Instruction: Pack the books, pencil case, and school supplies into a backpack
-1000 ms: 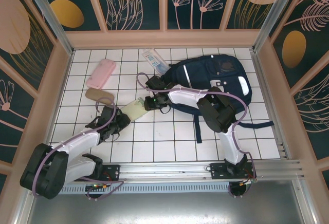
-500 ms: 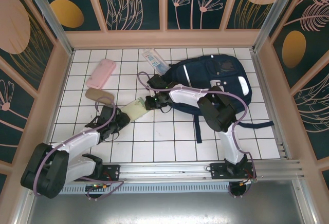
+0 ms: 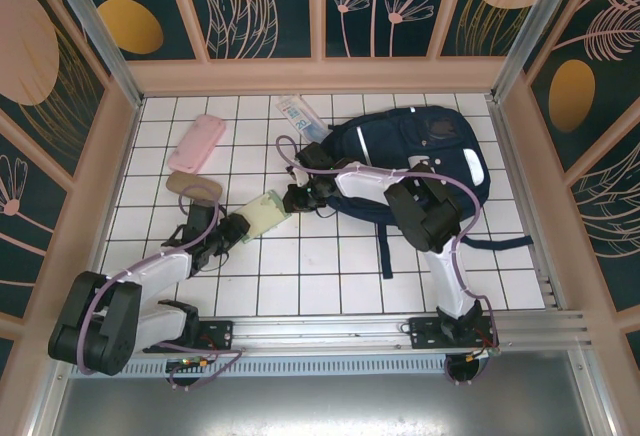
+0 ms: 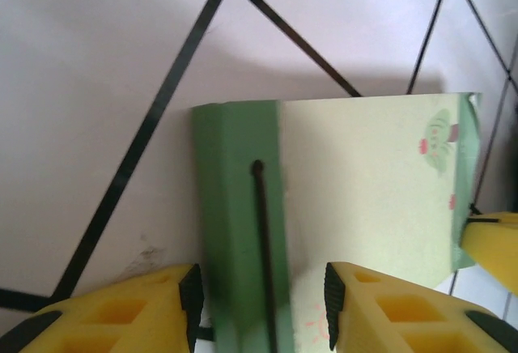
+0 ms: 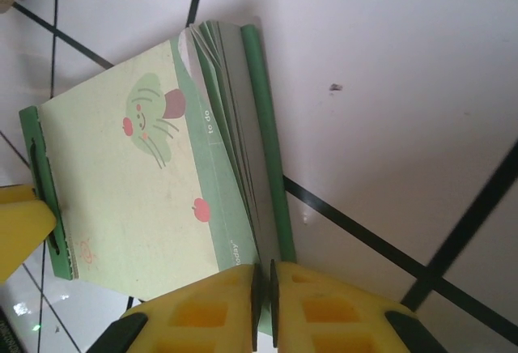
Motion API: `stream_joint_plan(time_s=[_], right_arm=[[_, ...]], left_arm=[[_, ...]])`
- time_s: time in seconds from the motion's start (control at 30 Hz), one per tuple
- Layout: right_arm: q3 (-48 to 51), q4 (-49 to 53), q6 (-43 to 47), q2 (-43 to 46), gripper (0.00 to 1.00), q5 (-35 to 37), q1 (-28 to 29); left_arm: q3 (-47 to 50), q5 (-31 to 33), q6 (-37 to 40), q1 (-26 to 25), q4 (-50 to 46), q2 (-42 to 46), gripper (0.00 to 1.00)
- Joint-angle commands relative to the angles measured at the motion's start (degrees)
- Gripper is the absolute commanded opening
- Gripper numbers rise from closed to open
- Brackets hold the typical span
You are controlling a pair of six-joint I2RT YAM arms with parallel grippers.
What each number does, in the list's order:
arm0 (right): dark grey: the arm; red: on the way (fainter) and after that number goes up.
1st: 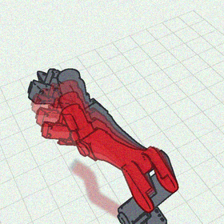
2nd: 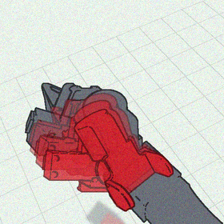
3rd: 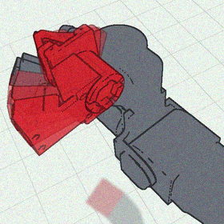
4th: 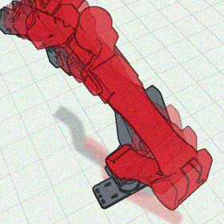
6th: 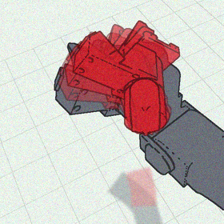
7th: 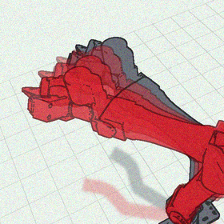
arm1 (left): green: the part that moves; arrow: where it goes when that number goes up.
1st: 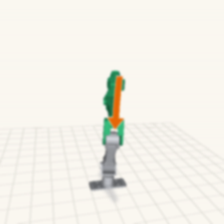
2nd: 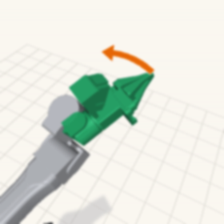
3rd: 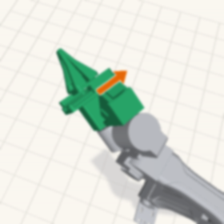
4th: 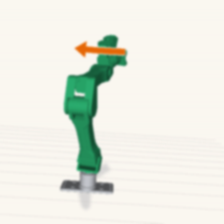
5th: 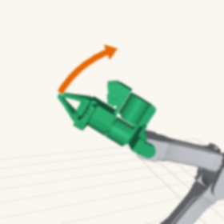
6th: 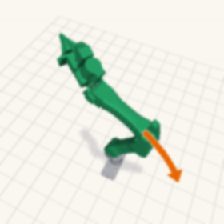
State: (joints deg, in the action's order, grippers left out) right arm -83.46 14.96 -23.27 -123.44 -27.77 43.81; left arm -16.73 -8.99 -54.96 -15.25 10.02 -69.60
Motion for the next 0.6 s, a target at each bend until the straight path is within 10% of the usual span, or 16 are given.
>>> stream_joint_plan(time_s=[0.0,0.4,0.57], right_arm=[[3.0,3.8,-0.5,-4.7,0.14,-0.7,0.7],[3.0,3.9,-0.6,-5.1,0.14,-0.8,0.5],[2.9,4.1,-0.5,-5.0,0.14,-0.4,0.3]], left_arm=[[3.1,-9.9,-2.7,-0.6,13.5,-3.0,0.47],[7.1,-18.9,-7.8,-0.6,32.2,2.0,0.43],[5.5,-16.9,-5.2,-0.7,26.2,2.8,0.41]])
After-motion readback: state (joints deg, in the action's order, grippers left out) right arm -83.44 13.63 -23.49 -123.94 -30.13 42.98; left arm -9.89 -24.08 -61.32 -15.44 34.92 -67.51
